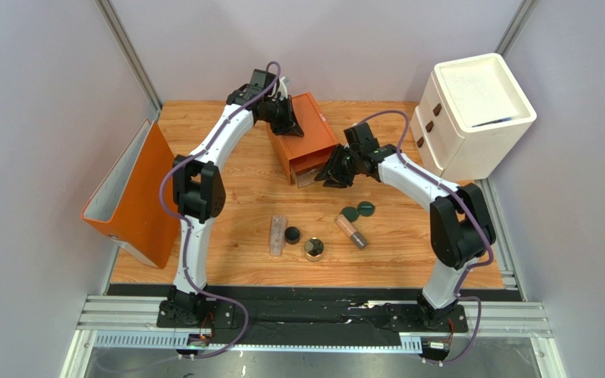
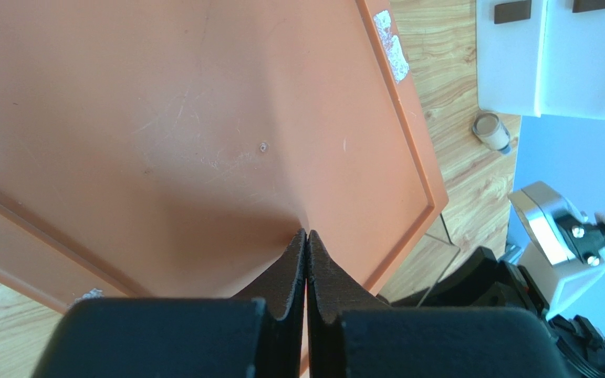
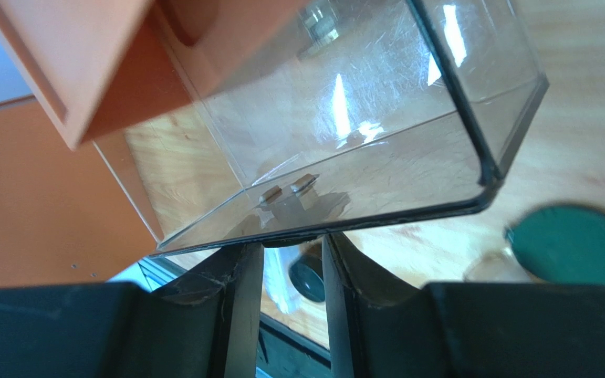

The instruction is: Organize the makeup

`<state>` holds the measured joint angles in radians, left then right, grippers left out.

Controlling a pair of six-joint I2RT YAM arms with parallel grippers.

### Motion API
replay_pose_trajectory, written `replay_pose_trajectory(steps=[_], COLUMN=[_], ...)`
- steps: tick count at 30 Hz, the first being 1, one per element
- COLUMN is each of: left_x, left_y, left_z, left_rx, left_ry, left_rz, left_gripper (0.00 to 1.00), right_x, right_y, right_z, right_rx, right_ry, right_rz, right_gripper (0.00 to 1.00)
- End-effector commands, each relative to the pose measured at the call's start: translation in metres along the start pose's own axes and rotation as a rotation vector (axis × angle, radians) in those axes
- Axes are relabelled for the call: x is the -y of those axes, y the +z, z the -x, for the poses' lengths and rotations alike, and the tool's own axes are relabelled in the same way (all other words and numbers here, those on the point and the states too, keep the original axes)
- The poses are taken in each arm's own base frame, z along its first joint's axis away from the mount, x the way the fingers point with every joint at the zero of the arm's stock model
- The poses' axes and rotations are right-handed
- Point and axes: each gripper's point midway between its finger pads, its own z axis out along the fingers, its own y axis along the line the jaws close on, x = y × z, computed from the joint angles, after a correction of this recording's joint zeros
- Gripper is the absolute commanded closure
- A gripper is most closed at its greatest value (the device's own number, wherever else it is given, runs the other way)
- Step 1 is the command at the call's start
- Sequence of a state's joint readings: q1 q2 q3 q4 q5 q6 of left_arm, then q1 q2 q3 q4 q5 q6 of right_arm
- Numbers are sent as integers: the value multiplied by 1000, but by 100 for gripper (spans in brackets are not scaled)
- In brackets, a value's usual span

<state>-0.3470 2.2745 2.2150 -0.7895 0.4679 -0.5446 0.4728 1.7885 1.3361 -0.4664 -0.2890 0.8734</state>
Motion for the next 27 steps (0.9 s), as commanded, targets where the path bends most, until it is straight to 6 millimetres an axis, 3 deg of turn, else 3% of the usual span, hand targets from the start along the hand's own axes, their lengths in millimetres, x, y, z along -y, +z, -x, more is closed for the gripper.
replay_pose_trajectory(steps=[1,4,8,10,11,12,14,18,21,27], left_x=[-38,-39,-37,-36,-35,-34,-32,-32,-34,-38], left_y=[9,7,3,0,-3,-5,-10,-17,-19,-16], left_z=[-21,-22,-22,-21,-19,-20,-19,-21,-26,-36], left_rx=[-78,-83,-87,-82,-78,-79,-75,-86,-101,-133], left_ry=[-50,-55,-70,-67,-65,-63,-52,-26,-20,-27], left_rz=[126,134,127,127,126,126,128,135,139,140], left_gripper=[100,100,100,100,100,100,100,100,100,100], right_x=[26,27,20,15,13,16,16,45,83,118], right_y=[-27,-32,-38,-47,-51,-54,-67,-74,-72,-63], right_z=[-12,-11,-6,-2,-1,0,0,-11,-35,-65], right_rx=[-6,6,12,43,57,72,99,86,35,-17], right_ry=[-36,-90,-181,-248,-269,-289,-344,-428,-522,-686], right_rz=[-94,-91,-89,-83,-80,-95,-96,-160,-262,-429], right_gripper=[67,62,30,23,10,7,6,7,10,15])
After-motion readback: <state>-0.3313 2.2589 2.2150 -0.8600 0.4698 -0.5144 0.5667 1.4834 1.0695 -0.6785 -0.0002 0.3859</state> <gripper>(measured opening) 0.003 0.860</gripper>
